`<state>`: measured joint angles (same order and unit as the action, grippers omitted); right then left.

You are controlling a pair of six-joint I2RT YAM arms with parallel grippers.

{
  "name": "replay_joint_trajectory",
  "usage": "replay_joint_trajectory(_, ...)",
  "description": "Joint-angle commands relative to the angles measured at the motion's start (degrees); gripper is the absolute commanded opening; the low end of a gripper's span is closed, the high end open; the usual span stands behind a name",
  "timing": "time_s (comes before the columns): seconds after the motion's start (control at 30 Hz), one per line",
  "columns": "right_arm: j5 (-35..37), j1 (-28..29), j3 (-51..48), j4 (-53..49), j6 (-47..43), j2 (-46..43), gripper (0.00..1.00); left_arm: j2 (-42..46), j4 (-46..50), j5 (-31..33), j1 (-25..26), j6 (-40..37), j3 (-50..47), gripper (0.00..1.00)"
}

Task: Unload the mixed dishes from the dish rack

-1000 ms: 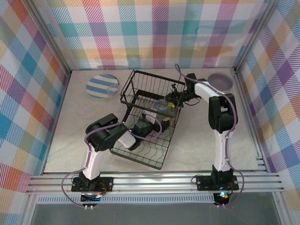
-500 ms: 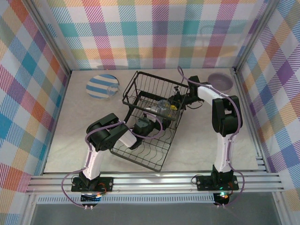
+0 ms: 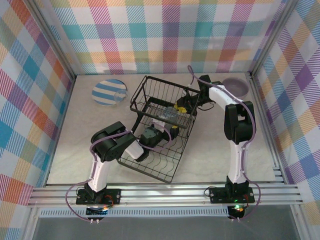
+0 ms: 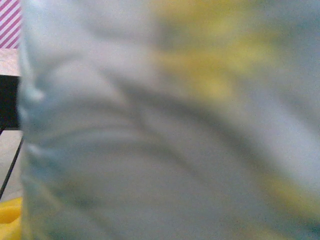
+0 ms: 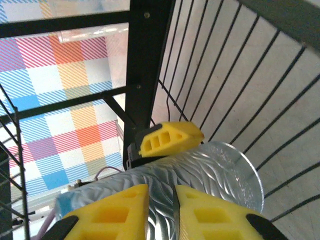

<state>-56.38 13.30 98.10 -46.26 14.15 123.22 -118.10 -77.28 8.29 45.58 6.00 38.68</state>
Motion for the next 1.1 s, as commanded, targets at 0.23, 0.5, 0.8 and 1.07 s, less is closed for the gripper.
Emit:
replay_joint_trajectory(0.23,2.3,-1.5,4.2,4.1,8.4,1.8,0.23,4.9,0.7,-5.2,0.5,0.5,-7.4,0.74)
replay_joint_trajectory(0.5,6.4,-3.0,8.9,4.9,11.9,2.2,0.26,10.4,0.7,-6.7,1.1,0.3,-12.8,0.74)
replay_joint_trajectory(0.8,11.8,-4.9,12.0,6.2,15.9,-0.3,0.3,18.9,2.2,-6.8,2.5,0.7,-18.6,0.74)
replay_joint_trajectory(1.07,14.9,-6.4,11.6,7.1,17.6,-5.6,0.36,30.1,10.4,-5.6,3.7,0.5,-22.8,0.73)
